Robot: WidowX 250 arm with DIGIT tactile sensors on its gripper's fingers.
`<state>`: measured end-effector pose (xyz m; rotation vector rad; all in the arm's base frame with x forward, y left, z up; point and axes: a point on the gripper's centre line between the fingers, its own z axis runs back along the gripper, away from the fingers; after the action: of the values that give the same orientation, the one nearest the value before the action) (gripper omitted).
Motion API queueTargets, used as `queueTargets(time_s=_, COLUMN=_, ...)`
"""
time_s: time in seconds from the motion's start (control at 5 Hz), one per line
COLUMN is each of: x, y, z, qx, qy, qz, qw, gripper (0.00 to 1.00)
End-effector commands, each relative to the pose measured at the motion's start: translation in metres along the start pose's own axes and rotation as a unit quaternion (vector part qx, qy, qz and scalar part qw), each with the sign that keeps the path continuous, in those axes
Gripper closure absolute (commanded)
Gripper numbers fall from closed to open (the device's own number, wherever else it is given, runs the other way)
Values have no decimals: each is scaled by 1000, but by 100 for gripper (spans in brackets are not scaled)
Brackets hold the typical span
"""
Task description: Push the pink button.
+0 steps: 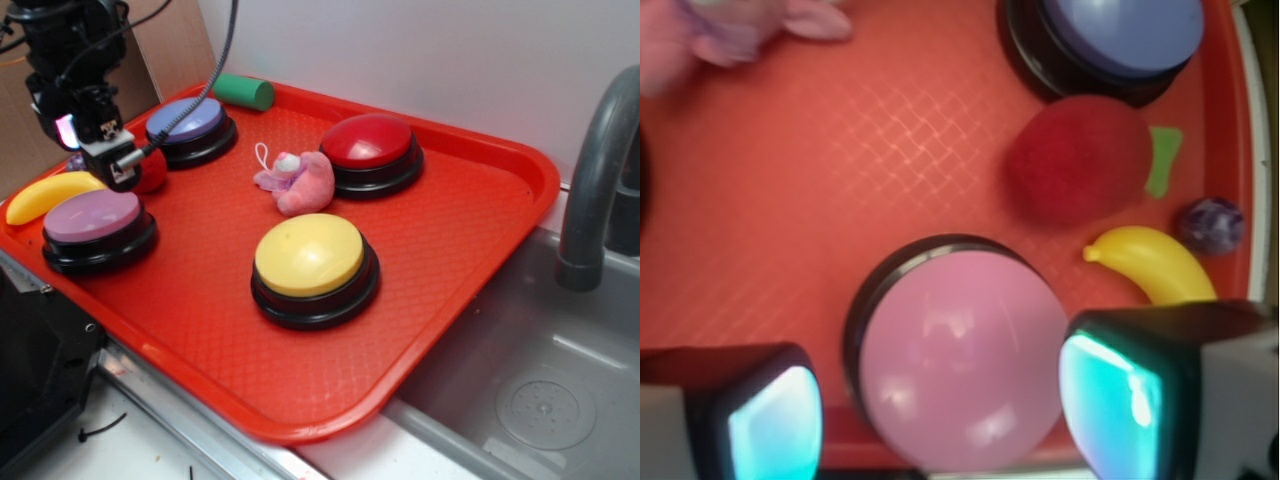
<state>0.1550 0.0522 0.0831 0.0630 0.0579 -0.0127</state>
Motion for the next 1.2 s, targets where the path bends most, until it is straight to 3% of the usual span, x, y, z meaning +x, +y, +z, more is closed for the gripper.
queueTargets(time_s=0.0, x=-3, y=8, z=-35, qx=-12, qy=37, qz=13, qw=999, gripper=0)
queueTargets(time_s=0.4, x=1, y=2, z=-16, qx=-3, qy=39, qz=9, qw=999, gripper=0)
queueTargets(time_s=0.8, x=22, y=-13, z=34, qx=19, qy=32, qz=-3, qw=999, gripper=0)
queueTargets(time_s=1.0, x=29, y=-19, z=41, qx=29, qy=49, qz=6, qw=998, gripper=0)
